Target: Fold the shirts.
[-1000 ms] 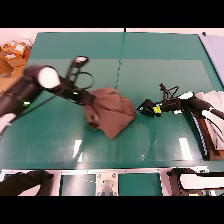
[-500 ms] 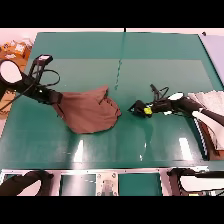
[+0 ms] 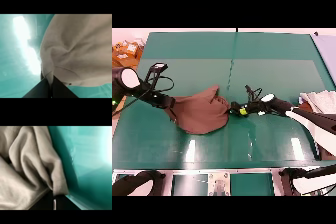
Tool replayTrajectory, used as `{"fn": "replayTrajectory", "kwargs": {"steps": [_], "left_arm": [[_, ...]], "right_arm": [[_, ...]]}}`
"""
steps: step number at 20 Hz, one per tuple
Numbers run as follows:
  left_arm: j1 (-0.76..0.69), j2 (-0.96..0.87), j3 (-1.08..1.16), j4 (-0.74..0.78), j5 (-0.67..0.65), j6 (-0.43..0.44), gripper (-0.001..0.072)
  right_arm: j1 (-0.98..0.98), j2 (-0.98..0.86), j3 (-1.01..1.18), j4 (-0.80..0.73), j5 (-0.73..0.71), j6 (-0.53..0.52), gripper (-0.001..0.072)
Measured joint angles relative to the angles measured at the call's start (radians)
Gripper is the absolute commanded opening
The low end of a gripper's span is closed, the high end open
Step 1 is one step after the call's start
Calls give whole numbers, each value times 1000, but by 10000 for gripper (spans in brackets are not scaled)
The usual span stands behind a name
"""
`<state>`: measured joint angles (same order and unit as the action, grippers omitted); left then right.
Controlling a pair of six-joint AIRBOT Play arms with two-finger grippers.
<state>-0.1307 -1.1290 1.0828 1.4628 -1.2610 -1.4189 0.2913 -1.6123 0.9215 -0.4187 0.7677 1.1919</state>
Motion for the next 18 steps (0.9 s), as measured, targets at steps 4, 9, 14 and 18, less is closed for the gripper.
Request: {"fn": "replayTrajectory", "kwargs": {"steps": [4,9,14,18], "left_arm": [[0,0,89,72,-34,-12,27],[0,0,427,20,-72,-15,27],[0,4,841,-169,-89,22,28],[0,47,981,-255,-94,34,28]], "right_arm": [[-127,68,100,-3,100,-8,11],[-298,319,297,-5,227,7,12],[-410,621,490,-6,279,17,12],[-497,792,577,-49,299,40,12]]}}
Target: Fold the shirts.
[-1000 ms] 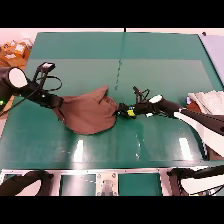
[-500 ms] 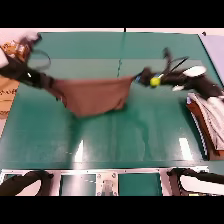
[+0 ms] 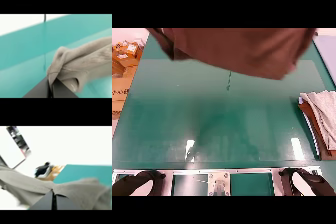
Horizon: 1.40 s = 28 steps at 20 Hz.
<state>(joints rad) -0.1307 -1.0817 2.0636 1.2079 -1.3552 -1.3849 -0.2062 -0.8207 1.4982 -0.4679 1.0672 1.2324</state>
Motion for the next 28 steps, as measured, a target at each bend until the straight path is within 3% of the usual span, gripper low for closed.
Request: {"fn": "replayTrajectory", "kwargs": {"steps": [4,9,10,12,13,15,19,23,28], "left_arm": [[0,19,-82,-36,-43,3,28],[0,21,-474,-176,4,43,28],[0,21,-584,-213,39,62,28],[0,22,-797,-262,127,93,28],[0,21,-892,-276,173,105,27],[1,18,-1065,-295,258,127,28],[1,16,-1247,-275,326,150,28],[1,16,-1302,-188,346,141,28],[1,16,-1318,-147,367,114,28]], "right_arm": [[-33,60,-34,-106,90,57,12],[-6,77,-397,-157,132,85,14],[17,79,-500,-160,105,86,65],[66,79,-716,-163,-11,90,362],[82,76,-815,-164,-77,90,389],[76,58,-947,-169,-182,90,390],[-36,29,-1046,-200,-251,74,389],[-143,-35,-1059,-218,-272,44,387],[-155,-259,-961,-205,-283,-40,388]]}}
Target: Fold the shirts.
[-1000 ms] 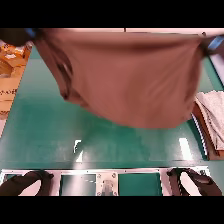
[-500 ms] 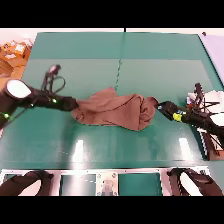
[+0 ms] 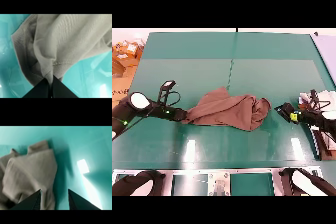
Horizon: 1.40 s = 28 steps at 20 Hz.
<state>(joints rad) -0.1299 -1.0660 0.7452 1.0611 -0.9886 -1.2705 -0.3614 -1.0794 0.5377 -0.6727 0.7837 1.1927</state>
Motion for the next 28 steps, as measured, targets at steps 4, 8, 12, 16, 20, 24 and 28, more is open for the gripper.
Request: {"fn": "replayTrajectory", "kwargs": {"steps": [4,8,12,16,20,24,28], "left_arm": [[0,0,-3,8,6,-11,28],[0,0,-4,11,8,-14,28],[0,0,-4,11,21,-15,28],[0,0,-4,11,37,-26,28],[0,0,56,76,39,-86,28],[0,7,301,226,-31,-169,27],[0,11,694,320,-83,-218,28]], "right_arm": [[58,-130,98,7,4,-32,480],[126,-173,139,8,23,-45,503],[150,-208,159,7,-22,-48,244],[157,-280,196,11,-49,-49,12],[113,-285,282,-4,-8,-51,11],[1,-149,444,-17,138,-21,11],[-134,56,656,-19,270,55,11]]}}
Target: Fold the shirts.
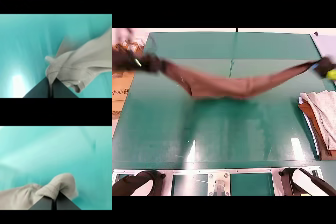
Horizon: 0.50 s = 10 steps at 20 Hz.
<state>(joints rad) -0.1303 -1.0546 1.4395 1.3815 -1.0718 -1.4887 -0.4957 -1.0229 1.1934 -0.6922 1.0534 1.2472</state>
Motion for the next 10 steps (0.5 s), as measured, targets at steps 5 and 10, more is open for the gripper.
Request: {"fn": "replayTrajectory", "kwargs": {"steps": [5,10], "left_arm": [[0,2,391,44,-2,-18,27],[0,-31,503,63,-49,-21,28]], "right_arm": [[-130,209,213,1,56,60,12],[-164,308,243,1,100,88,12]]}}
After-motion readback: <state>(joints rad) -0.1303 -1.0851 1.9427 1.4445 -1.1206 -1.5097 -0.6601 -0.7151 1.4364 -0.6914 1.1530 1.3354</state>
